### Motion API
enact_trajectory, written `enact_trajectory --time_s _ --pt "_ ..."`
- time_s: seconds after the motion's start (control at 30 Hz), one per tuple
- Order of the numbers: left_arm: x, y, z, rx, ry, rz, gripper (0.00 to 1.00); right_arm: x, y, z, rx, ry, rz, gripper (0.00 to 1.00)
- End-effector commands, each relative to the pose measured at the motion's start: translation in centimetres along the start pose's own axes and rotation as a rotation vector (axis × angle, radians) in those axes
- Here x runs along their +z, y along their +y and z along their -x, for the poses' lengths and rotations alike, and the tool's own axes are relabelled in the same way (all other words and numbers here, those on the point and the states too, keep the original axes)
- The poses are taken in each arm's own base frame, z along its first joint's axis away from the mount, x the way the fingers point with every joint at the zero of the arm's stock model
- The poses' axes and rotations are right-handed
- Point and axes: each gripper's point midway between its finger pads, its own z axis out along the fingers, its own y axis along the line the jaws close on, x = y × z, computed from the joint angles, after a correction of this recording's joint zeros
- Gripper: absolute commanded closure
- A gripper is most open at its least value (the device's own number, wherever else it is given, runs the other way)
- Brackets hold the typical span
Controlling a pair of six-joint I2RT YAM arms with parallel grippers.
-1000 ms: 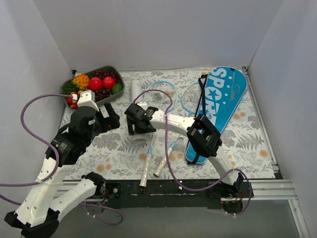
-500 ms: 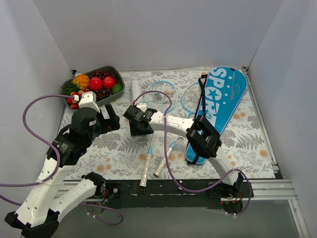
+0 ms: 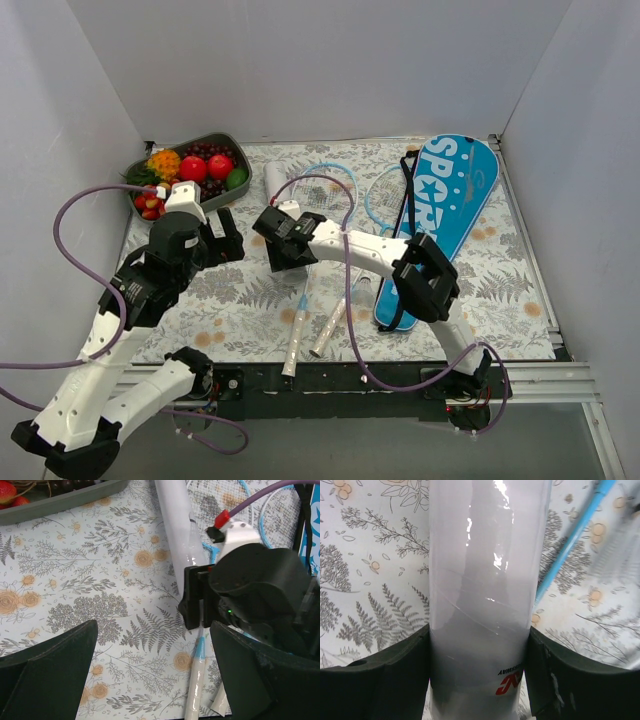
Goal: Pack up the badminton gear
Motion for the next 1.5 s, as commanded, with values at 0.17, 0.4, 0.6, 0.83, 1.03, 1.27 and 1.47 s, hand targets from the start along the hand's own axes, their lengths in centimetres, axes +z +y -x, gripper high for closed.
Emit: enact_trajectory --time_s 0.17,0.4,0.6,0.83,1.03,1.27,1.47 --pt "-0.7 -0.4 2.2 0.019 -0.065 -0.014 0.03 -11.7 -3.6 5.2 -0.073 -0.236 0.01 0.99" --pt "-1.0 -0.5 2.9 0.021 -0.075 -0.012 0.03 -16.1 -5.8 4.1 -0.209 -0.236 0.05 0.99" --pt "-1.7 -2.1 4.0 0.084 -0.081 -0.103 0.02 -19.5 -6.4 0.8 -0.421 -0.172 0.172 0.99" --pt "-1.2 -5.6 1.3 0.217 -0.039 -0.339 0.02 -22.2 -6.9 -4.1 -0.639 -0.052 0.376 0.99" --pt "-2.9 -9.0 -1.6 0.382 0.028 -0.608 0.02 -24.8 -6.2 -7.4 -0.764 -0.018 0.6 0.99" --pt "-8.8 -12.8 -3.6 0.495 0.018 -1.026 0.02 -27.0 -6.0 -10.6 -0.81 0.055 0.772 0.99" --pt "-12.1 -14.3 -6.0 0.488 0.118 -1.231 0.02 -29.3 -5.9 -12.3 -0.829 0.06 0.902 0.99"
